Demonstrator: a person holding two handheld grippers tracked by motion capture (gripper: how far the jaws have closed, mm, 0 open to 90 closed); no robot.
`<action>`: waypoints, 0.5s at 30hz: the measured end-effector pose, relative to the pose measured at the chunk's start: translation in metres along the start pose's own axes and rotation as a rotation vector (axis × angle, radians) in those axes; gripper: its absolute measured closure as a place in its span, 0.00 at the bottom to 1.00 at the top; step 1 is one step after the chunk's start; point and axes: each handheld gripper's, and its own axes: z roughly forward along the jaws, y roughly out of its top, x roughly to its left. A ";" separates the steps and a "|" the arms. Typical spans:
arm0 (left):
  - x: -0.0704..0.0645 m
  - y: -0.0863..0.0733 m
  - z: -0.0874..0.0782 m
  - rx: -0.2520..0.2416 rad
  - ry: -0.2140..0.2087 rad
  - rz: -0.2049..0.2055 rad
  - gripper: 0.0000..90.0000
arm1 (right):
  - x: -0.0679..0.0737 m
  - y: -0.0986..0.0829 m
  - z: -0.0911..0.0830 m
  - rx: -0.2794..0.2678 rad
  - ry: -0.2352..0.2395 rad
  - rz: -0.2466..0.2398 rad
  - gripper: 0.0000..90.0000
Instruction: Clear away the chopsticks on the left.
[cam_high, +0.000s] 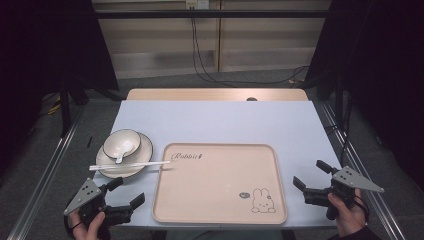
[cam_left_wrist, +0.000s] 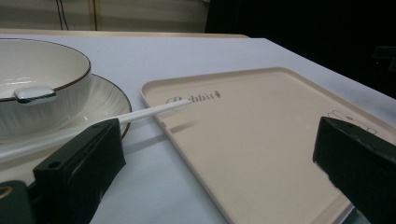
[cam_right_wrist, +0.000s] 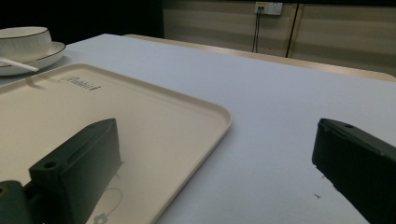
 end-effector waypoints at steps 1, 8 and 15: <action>0.000 0.000 0.000 -0.001 -0.004 -0.006 0.02 | 0.000 0.000 0.000 0.000 0.003 -0.002 0.01; 0.000 0.000 0.001 0.012 -0.016 0.018 0.02 | 0.001 0.000 0.001 0.003 0.001 -0.015 0.01; 0.001 0.004 -0.003 0.023 -0.025 0.031 0.02 | 0.002 0.001 0.001 0.001 0.016 -0.024 0.01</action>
